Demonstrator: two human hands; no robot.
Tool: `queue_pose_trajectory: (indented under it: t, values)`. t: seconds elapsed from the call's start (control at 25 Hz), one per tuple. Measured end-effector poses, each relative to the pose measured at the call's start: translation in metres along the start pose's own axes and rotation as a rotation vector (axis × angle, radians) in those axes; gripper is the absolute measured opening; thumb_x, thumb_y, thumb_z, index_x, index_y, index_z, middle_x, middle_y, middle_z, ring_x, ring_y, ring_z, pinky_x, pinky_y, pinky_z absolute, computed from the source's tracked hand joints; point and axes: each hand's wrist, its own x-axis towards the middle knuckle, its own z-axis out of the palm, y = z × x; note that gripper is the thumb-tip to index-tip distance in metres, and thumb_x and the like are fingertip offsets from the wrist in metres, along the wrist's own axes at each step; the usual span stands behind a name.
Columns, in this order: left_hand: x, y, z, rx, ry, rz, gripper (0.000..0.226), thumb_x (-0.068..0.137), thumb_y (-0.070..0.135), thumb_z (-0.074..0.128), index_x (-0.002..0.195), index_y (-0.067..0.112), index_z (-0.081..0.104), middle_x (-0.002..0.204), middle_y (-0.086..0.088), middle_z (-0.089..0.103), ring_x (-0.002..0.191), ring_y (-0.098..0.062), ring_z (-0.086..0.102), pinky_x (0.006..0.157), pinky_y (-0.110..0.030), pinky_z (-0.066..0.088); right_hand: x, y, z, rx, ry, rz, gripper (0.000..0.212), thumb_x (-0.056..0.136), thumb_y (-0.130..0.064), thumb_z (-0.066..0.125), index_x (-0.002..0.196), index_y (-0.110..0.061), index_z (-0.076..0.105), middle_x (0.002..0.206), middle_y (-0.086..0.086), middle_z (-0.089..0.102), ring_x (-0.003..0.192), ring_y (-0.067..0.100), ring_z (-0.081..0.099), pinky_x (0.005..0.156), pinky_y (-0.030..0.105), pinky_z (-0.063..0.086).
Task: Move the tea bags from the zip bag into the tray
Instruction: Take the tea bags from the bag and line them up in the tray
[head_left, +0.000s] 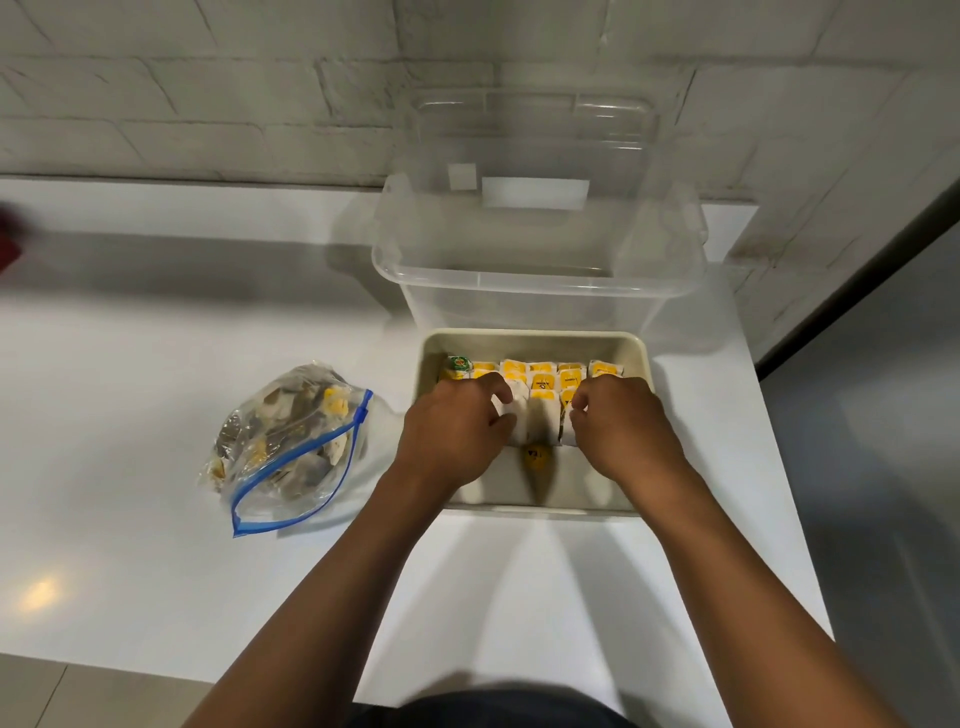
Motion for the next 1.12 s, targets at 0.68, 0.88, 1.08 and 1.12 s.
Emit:
queue_pose_trajectory:
  t: [0.68,0.88,1.08,1.12]
  values:
    - [-0.059,-0.030,-0.031,-0.190,0.119,-0.033,0.013,0.092,0.039,0.061,0.103,0.034,0.066,0.082,0.014,0.070,0.073,-0.004,0.061,0.067,-0.026,0.053,0.023,0.001,-0.006,-0.087,-0.101,-0.008,0.022,0.087,-0.001,0.060,0.106,-0.011,0.066,0.102,0.009,0.065,0.085,0.023,0.064,0.072,0.028,0.052]
    - [-0.060,-0.036,-0.031,-0.194,0.188,-0.007,0.010,0.092,0.035,0.063,0.100,0.031,0.068,0.078,0.013,0.070,0.065,-0.006,0.061,0.061,-0.029,0.052,0.046,0.010,0.000,-0.154,-0.206,-0.062,0.015,0.084,-0.005,0.064,0.096,-0.011,0.069,0.091,0.006,0.067,0.078,0.020,0.064,0.068,0.027,0.052]
    - [-0.061,-0.034,-0.027,-0.168,0.250,0.066,0.007,0.090,0.034,0.068,0.096,0.032,0.068,0.076,0.015,0.070,0.057,0.000,0.052,0.054,-0.025,0.052,0.052,0.009,0.008,-0.189,-0.201,-0.135,0.007,0.082,-0.011,0.066,0.088,-0.012,0.067,0.090,0.006,0.066,0.082,0.023,0.064,0.067,0.028,0.051]
    - [-0.062,-0.034,-0.027,-0.166,0.255,0.071,0.007,0.089,0.033,0.068,0.096,0.032,0.068,0.077,0.015,0.070,0.057,0.001,0.051,0.054,-0.025,0.052,0.053,0.009,0.009,-0.193,-0.204,-0.142,0.003,0.082,-0.011,0.065,0.084,-0.014,0.065,0.089,0.006,0.066,0.079,0.022,0.063,0.064,0.027,0.049]
